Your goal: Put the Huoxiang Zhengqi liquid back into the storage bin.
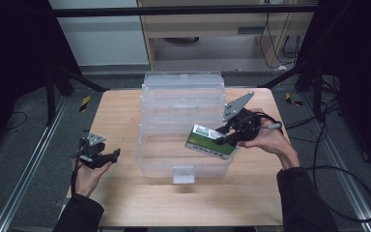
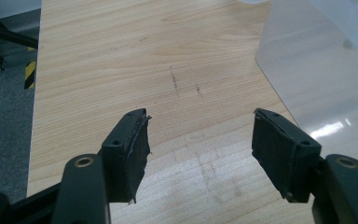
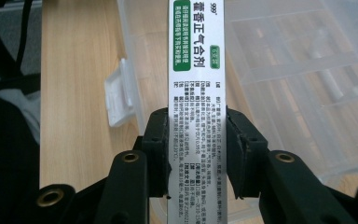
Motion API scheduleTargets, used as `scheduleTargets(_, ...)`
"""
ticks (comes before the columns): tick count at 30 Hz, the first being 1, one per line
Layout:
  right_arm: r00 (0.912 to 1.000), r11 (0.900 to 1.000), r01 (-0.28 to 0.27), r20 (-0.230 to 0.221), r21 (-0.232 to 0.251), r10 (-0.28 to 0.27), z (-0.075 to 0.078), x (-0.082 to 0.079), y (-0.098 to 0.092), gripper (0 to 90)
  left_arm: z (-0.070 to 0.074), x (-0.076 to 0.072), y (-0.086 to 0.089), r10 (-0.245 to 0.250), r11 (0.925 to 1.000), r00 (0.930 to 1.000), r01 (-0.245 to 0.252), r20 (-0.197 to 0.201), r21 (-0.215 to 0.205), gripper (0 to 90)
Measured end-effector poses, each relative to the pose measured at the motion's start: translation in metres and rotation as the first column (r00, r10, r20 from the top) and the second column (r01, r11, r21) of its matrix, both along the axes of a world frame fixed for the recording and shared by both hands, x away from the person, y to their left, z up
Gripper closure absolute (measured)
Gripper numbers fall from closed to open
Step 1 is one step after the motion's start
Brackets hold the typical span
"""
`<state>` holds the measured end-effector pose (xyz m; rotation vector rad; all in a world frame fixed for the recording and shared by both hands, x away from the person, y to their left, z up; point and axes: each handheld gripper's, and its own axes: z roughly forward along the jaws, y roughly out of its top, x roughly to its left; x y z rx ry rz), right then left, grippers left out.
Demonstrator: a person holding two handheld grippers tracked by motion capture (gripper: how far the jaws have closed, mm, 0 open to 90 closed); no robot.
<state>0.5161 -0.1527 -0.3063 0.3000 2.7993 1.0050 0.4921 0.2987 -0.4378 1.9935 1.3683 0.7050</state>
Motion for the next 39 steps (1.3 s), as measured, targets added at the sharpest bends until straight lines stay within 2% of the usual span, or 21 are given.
scheduleTargets(8,0.9988,0.996,-0.049,-0.009,-0.071,0.048,-0.008,0.006,0.009,64.3,-0.001,0.000,0.000,-0.001,1.0000,1.0000,0.001,-0.003,0.001,35.6)
scheduleTargets(16,0.9963,0.989,-0.086,-0.010,-0.119,0.086,-0.016,0.010,0.015,64.3,-0.001,0.001,0.000,-0.001,1.0000,1.0000,0.001,-0.005,0.002,35.6)
scheduleTargets(25,0.9916,0.976,-0.129,-0.024,-0.177,0.127,-0.030,0.015,0.025,64.3,-0.003,0.001,0.000,-0.001,1.0000,0.9999,0.001,-0.010,0.009,35.7)
scheduleTargets(33,0.9876,0.956,-0.157,-0.049,-0.247,0.149,-0.040,0.018,0.036,64.2,-0.002,0.001,0.001,-0.002,1.0000,1.0000,0.002,-0.007,0.008,35.6)
scheduleTargets(39,0.9873,0.949,-0.158,-0.061,-0.273,0.147,-0.044,0.018,0.040,64.1,-0.003,0.001,0.000,-0.003,0.9999,1.0000,0.003,-0.009,0.010,35.6)
